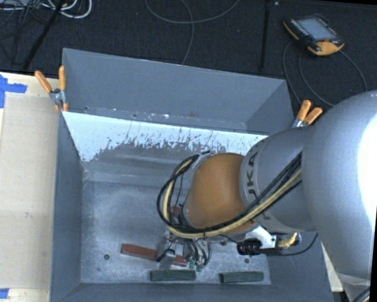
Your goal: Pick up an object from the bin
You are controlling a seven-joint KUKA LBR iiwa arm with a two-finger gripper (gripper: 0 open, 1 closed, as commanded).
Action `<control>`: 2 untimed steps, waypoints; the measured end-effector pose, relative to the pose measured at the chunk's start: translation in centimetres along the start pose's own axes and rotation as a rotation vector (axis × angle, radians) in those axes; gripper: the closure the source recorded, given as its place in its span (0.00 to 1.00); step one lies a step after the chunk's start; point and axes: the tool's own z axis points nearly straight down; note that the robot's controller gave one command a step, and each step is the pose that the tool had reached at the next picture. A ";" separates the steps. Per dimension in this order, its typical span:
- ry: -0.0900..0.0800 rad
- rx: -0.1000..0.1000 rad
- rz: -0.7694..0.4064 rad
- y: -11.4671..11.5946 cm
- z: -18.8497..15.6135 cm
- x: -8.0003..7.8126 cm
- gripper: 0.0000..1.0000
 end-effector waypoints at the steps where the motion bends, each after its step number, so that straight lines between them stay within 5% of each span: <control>1: -0.008 0.002 0.219 1.1 -0.1 -0.5 1.00; 2: -0.008 0.002 0.219 1.1 -0.1 -0.5 1.00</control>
Offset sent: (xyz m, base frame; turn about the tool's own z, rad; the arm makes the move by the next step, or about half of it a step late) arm 0.0000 0.0000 0.0000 0.0000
